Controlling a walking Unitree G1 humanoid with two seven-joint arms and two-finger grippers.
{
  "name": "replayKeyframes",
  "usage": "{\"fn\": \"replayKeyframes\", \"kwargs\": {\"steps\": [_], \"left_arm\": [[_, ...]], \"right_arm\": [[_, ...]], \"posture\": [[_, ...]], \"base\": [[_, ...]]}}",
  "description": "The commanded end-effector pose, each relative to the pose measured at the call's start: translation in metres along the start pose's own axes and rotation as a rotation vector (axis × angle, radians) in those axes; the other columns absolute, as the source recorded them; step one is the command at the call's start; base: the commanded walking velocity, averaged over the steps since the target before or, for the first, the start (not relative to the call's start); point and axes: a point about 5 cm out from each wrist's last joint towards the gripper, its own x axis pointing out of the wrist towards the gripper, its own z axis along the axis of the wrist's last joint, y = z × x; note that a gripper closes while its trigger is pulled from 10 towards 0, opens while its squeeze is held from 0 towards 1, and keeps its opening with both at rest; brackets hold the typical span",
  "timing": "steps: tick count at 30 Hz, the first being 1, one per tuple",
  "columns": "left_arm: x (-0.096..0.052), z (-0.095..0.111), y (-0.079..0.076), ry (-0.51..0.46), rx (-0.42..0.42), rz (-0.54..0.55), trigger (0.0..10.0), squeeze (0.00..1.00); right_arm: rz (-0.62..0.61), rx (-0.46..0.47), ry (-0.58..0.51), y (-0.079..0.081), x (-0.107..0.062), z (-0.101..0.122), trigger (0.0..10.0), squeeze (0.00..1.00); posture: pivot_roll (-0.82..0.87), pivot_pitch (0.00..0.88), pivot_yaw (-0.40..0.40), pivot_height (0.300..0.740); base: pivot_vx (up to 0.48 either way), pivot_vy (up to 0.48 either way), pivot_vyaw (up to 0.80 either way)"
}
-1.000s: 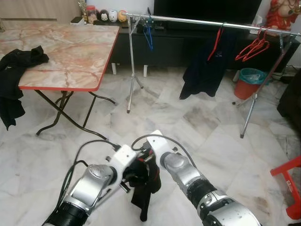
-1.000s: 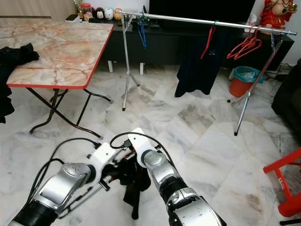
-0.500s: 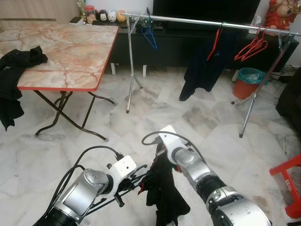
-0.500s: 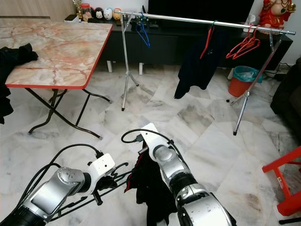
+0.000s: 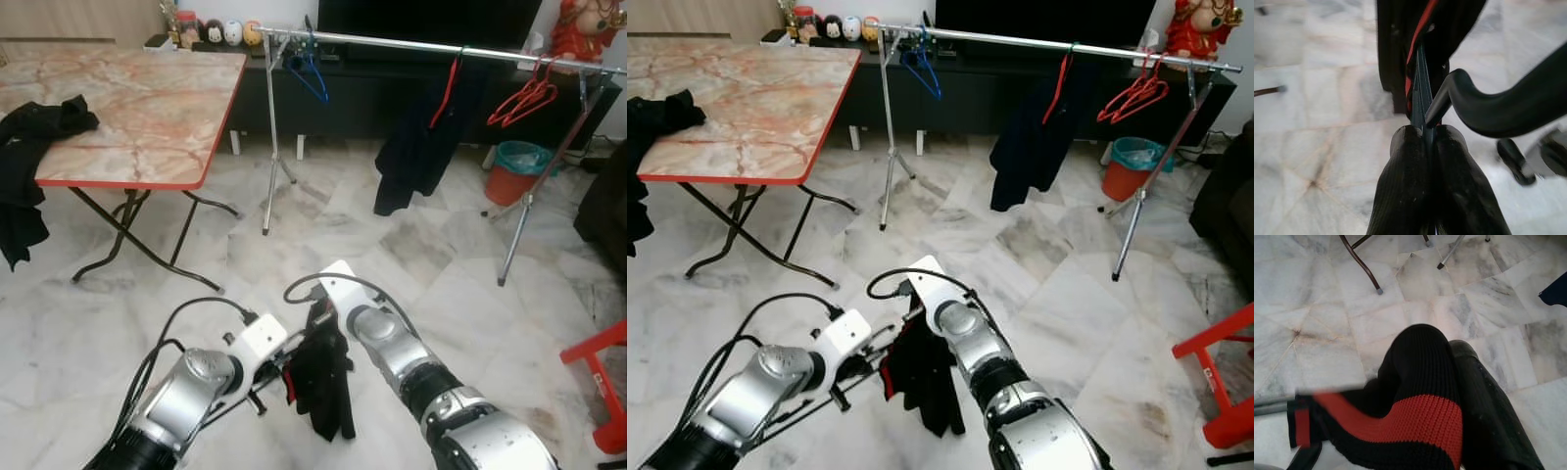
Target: Hang hanger
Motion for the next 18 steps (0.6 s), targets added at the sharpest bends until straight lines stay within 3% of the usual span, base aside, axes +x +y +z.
{"fn": "replayKeyframes", "kwargs": {"steps": [1,5,8,13,18], "left_arm": [[-0.001,0.0,0.007,0.016,-0.013,0.047,10.0,0.0],[-0.001,-0.007,0.01,0.065,-0.023,0.078,10.0,0.0],[-0.001,-0.006,0.01,0.05,-0.025,0.075,10.0,0.0],[-0.001,0.001,0.0,0.002,0.006,-0.014,10.0,0.0],[0.0,0.003,-0.004,-0.007,0.018,-0.029,10.0,0.0]], "right_arm": [[-0.001,-0.007,-0.031,0.0,0.0,0.008,10.0,0.0],[-0.015,-0.002,-0.035,-0.001,0.0,0.008,10.0,0.0],[-0.009,-0.004,-0.034,0.0,0.0,0.008,10.0,0.0],[0.013,-0.016,-0.037,0.004,0.0,0.009,10.0,0.0],[0.131,-0.062,-0.032,0.02,0.0,0.009,10.0,0.0]], "posture": [[0.13,0.0,-0.057,0.74],[0.13,0.0,-0.056,0.74],[0.13,0.0,-0.058,0.74],[0.14,0.0,-0.061,0.74],[0.14,0.0,-0.059,0.74]], "base": [[0.0,0.0,0.0],[0.0,0.0,0.0],[0.0,0.0,0.0],[0.0,0.0,0.0],[0.0,0.0,0.0]]}}
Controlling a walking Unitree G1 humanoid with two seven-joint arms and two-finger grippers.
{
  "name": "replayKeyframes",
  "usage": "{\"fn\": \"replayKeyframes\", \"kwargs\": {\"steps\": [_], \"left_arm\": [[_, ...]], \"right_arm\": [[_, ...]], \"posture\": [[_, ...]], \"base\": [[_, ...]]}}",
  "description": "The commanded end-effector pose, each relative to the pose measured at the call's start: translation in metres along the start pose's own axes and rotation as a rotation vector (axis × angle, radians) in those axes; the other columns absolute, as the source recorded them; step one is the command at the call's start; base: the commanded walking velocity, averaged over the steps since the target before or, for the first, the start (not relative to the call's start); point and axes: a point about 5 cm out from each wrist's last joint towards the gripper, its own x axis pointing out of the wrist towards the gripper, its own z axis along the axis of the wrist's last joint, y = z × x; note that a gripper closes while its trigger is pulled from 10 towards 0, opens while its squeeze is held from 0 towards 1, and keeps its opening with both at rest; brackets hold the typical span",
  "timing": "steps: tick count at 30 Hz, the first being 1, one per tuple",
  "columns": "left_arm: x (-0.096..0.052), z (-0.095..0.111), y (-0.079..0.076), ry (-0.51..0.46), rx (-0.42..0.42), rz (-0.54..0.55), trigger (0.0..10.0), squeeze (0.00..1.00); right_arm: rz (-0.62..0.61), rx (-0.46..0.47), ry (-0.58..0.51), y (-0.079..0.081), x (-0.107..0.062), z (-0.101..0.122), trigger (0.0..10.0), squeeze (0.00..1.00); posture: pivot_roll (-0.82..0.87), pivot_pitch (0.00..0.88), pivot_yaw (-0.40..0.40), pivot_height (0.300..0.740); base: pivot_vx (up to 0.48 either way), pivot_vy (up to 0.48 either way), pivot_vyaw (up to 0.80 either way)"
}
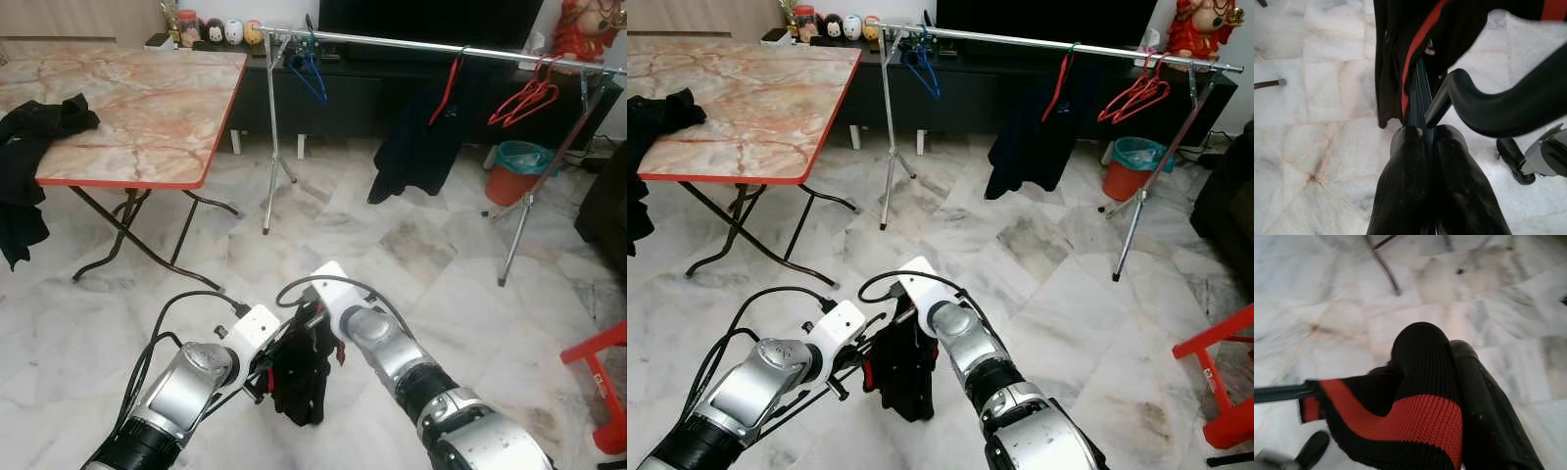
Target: Hang hanger
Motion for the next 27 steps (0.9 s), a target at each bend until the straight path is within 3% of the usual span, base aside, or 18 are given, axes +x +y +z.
{"fn": "replayKeyframes", "kwargs": {"steps": [1,10,14,16,20,24,25,27], "left_arm": [[-0.001,0.005,-0.004,-0.028,0.027,-0.023,10.0,0.0],[-0.001,0.015,-0.015,-0.107,0.039,-0.118,10.0,0.0],[-0.001,0.017,-0.02,-0.124,0.055,-0.157,10.0,0.0],[-0.001,0.018,-0.025,-0.135,0.071,-0.192,10.0,0.0],[0.0,0.022,-0.025,-0.162,0.058,-0.182,10.0,0.0],[-0.001,0.035,-0.021,-0.245,0.022,-0.154,10.0,0.0],[-0.003,0.041,-0.019,-0.285,0.006,-0.14,10.0,0.0],[-0.004,0.045,-0.018,-0.306,-0.001,-0.137,10.0,0.0]], "right_arm": [[0.045,-0.015,-0.02,0.007,0.0,0.006,10.0,0.0],[0.225,-0.118,0.015,0.028,-0.001,0.0,10.0,0.0],[0.296,-0.139,0.003,0.033,-0.003,0.003,10.0,0.0],[0.404,-0.155,-0.039,0.04,-0.008,0.01,10.0,0.0],[0.455,-0.21,-0.052,0.041,-0.012,0.014,10.0,0.0],[0.559,-0.433,0.016,0.035,-0.024,-0.004,10.0,0.0],[0.539,-0.526,0.078,0.025,-0.027,-0.015,10.0,0.0],[0.516,-0.563,0.103,0.018,-0.027,-0.019,10.0,0.0]], "posture": [[0.13,0.0,-0.059,0.74],[0.13,0.0,-0.061,0.74],[0.13,0.0,-0.06,0.74],[0.14,0.0,-0.061,0.74],[0.13,0.0,-0.062,0.74],[0.14,0.0,-0.064,0.74],[0.13,0.0,-0.063,0.74],[0.13,0.0,-0.063,0.74]], "base": [[0.0,0.0,0.0],[0.0,0.0,0.0],[0.0,0.0,0.0],[0.0,0.0,0.0],[0.0,0.0,0.0],[0.0,0.0,0.0],[0.0,0.0,0.0],[0.0,0.0,0.0]]}}
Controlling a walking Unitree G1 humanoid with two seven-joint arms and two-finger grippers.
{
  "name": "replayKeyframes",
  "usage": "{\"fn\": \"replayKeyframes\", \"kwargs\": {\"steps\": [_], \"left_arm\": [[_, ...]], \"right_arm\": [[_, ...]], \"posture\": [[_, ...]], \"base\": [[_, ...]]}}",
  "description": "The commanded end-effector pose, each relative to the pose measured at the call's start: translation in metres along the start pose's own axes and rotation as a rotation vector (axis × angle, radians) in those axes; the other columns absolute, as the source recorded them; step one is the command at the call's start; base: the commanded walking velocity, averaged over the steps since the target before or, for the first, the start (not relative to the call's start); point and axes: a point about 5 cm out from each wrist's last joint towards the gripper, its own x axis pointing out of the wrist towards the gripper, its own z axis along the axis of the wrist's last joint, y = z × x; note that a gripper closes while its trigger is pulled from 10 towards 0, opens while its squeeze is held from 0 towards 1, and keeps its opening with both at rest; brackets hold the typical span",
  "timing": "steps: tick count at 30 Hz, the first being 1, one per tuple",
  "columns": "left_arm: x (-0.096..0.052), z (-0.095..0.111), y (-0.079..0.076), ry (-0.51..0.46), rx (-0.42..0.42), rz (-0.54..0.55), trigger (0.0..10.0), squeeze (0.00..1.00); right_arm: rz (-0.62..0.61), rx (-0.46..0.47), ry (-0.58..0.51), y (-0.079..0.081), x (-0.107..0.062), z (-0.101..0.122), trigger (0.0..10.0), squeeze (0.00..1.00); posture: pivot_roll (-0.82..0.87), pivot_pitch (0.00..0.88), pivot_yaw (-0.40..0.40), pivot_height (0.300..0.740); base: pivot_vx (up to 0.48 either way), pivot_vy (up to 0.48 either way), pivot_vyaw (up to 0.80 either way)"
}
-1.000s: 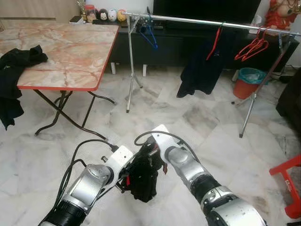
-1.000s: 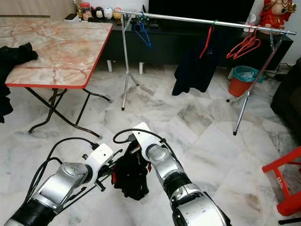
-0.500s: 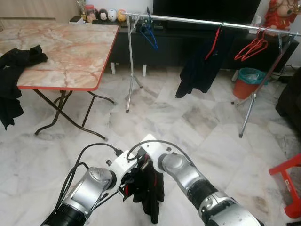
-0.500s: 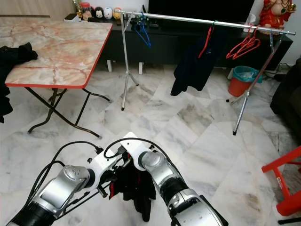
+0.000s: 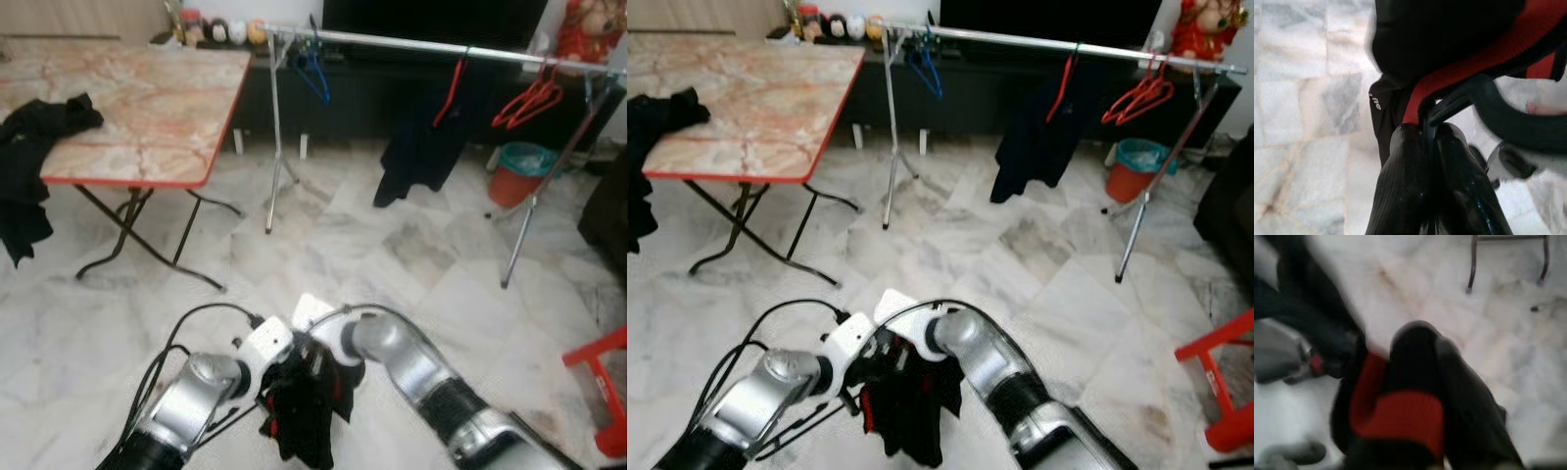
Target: Hang hanger
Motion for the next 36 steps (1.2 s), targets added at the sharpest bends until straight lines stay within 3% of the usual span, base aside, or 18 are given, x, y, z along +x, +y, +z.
{"fn": "replayKeyframes", "kwargs": {"steps": [1,6,8,12,13,14,16,19,22,27,28,35,36], "left_arm": [[-0.007,0.044,0.003,-0.217,0.042,0.006,10.0,0.0],[-0.009,0.049,0.003,-0.261,0.035,0.004,10.0,0.0],[-0.009,0.05,0.005,-0.258,0.029,0.034,10.0,0.0],[-0.008,0.052,0.01,-0.261,0.01,0.076,10.0,0.0],[-0.008,0.053,0.012,-0.27,-0.006,0.099,10.0,0.0],[-0.008,0.054,0.012,-0.28,-0.016,0.097,10.0,0.0],[-0.008,0.054,0.011,-0.285,-0.023,0.093,10.0,0.0],[-0.007,0.055,0.01,-0.289,-0.025,0.092,10.0,0.0],[-0.007,0.058,0.008,-0.311,-0.034,0.081,10.0,0.0],[-0.007,0.062,0.008,-0.339,-0.04,0.083,10.0,0.0],[-0.007,0.064,0.008,-0.356,-0.045,0.079,10.0,0.0],[-0.008,0.065,0.006,-0.37,-0.043,0.063,10.0,0.0],[-0.008,0.065,0.006,-0.376,-0.044,0.061,10.0,0.0]], "right_arm": [[0.064,-0.031,0.051,0.015,0.006,-0.007,10.0,0.0],[0.046,0.002,0.066,0.01,-0.001,-0.014,10.0,0.0],[-0.051,0.016,0.119,0.0,-0.007,-0.019,10.0,0.0],[-0.196,0.082,0.115,-0.014,-0.007,-0.016,10.0,0.0],[-0.36,0.178,0.078,-0.027,-0.008,-0.01,10.0,0.0],[-0.435,0.252,0.015,-0.033,-0.009,-0.001,10.0,0.0],[-0.467,0.321,-0.041,-0.036,-0.009,0.006,10.0,0.0],[-0.473,0.389,-0.101,-0.033,-0.006,0.015,10.0,0.0],[-0.362,0.46,-0.152,-0.016,0.003,0.025,10.0,0.0],[-0.284,0.492,-0.169,0.002,0.012,0.033,10.0,0.0],[-0.264,0.535,-0.201,0.007,0.013,0.036,10.0,0.0],[-0.24,0.638,-0.256,0.015,0.012,0.039,10.0,0.0],[-0.209,0.733,-0.305,0.018,0.01,0.041,10.0,0.0]], "posture": [[0.13,0.0,-0.065,0.74],[0.13,0.0,-0.064,0.74],[0.13,0.0,-0.064,0.74],[0.13,0.0,-0.065,0.74],[0.13,0.0,-0.065,0.74],[0.13,0.0,-0.065,0.74],[0.13,0.0,-0.065,0.74],[0.13,0.0,-0.063,0.74],[0.13,0.0,-0.063,0.74],[0.13,0.0,-0.065,0.74],[0.13,0.0,-0.067,0.74],[0.13,0.0,-0.066,0.74],[0.13,0.0,-0.066,0.74]], "base": [[0.0,0.0,0.0],[0.0,0.0,0.0],[0.0,0.0,0.0],[0.0,0.0,0.0],[0.0,0.0,0.0],[0.0,0.0,0.0],[0.0,0.0,0.0],[0.0,0.0,0.0],[0.0,0.0,0.0],[0.0,0.0,0.0],[0.0,0.0,0.0],[0.0,0.0,0.0],[0.0,0.0,0.0]]}}
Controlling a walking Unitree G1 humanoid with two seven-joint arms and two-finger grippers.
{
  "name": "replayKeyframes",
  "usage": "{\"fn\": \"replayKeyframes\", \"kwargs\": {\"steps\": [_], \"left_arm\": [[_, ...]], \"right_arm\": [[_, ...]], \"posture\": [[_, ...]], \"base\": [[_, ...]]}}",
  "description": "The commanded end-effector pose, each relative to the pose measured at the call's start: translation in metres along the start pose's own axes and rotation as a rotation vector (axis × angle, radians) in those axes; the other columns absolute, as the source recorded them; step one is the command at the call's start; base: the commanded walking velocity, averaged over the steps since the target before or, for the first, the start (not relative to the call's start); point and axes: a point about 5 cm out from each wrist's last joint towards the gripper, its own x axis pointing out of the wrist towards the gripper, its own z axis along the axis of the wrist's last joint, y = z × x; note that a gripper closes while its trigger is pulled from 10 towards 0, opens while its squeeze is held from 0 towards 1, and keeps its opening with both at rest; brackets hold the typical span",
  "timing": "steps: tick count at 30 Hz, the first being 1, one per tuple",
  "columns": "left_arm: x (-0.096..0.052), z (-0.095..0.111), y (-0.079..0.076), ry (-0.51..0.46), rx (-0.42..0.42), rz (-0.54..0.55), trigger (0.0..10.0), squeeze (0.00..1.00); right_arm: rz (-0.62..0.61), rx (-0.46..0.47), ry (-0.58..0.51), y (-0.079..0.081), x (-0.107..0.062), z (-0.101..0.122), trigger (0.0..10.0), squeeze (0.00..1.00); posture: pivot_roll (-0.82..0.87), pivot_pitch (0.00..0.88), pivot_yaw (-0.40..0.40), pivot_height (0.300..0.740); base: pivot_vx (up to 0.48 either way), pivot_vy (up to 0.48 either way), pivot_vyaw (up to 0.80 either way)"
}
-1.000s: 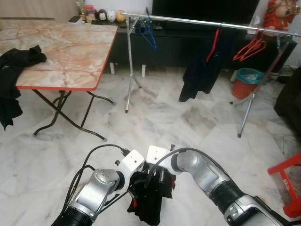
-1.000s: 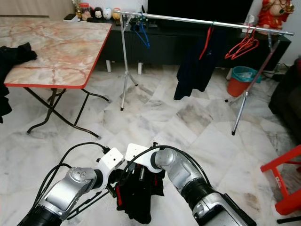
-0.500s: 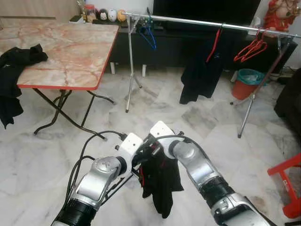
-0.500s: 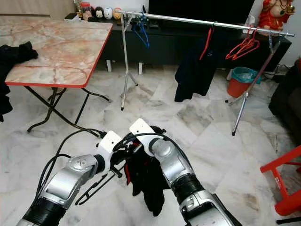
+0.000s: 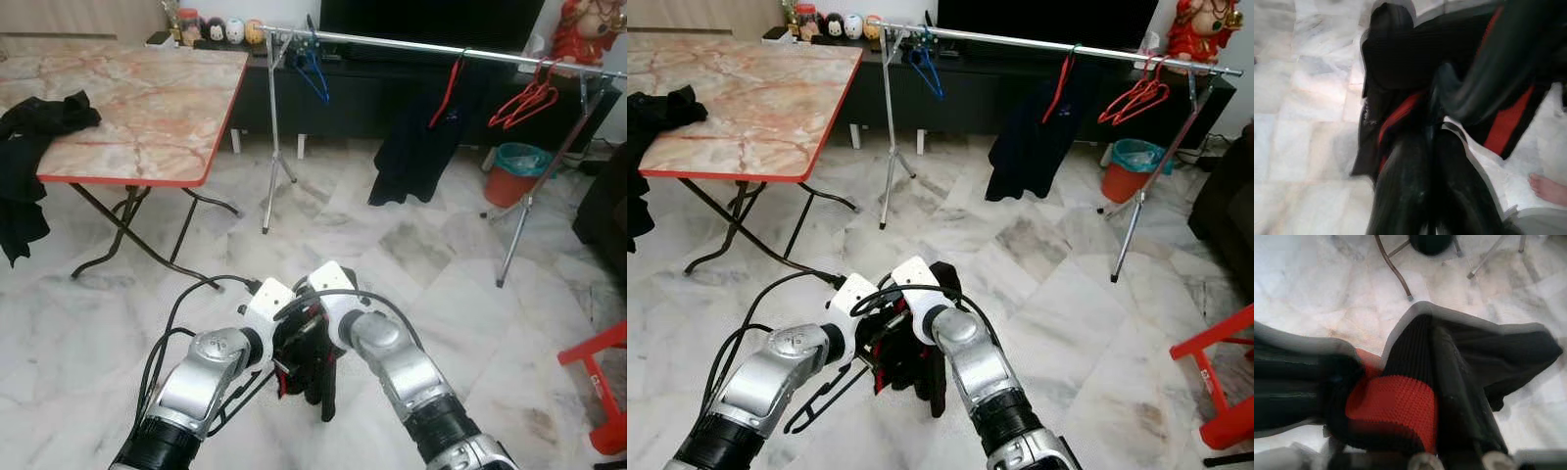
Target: Hang hanger
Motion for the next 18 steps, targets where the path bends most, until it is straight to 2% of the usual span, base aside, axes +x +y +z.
{"fn": "replayKeyframes", "kwargs": {"steps": [1,5,7,12,17,18], "left_arm": [[0.002,0.032,-0.011,-0.163,0.039,-0.049,10.0,0.0],[0.001,0.034,-0.01,-0.176,0.037,-0.049,10.0,0.0],[0.001,0.034,-0.01,-0.178,0.04,-0.053,10.0,0.0],[-0.001,0.033,-0.011,-0.174,0.047,-0.065,10.0,0.0],[-0.001,0.033,-0.01,-0.177,0.05,-0.062,10.0,0.0],[-0.001,0.033,-0.01,-0.177,0.05,-0.062,10.0,0.0]], "right_arm": [[0.156,0.149,-0.022,0.027,0.001,0.002,10.0,0.0],[0.215,0.159,-0.024,0.037,-0.003,0.0,10.0,0.0],[0.191,0.133,-0.009,0.035,-0.004,-0.004,10.0,0.0],[0.161,0.141,0.016,0.032,-0.004,-0.012,10.0,0.0],[0.209,0.263,-0.018,0.038,-0.011,-0.009,10.0,0.0],[0.209,0.263,-0.018,0.038,-0.011,-0.009,10.0,0.0]], "posture": [[0.13,0.0,-0.066,0.74],[0.13,0.0,-0.067,0.74],[0.13,0.0,-0.066,0.74],[0.13,0.0,-0.064,0.74],[0.13,0.0,-0.065,0.74],[0.13,0.0,-0.065,0.74]], "base": [[0.0,0.0,0.0],[0.0,0.0,0.0],[0.0,0.0,0.0],[0.0,0.0,0.0],[0.0,0.0,0.0],[0.0,0.0,0.0]]}}
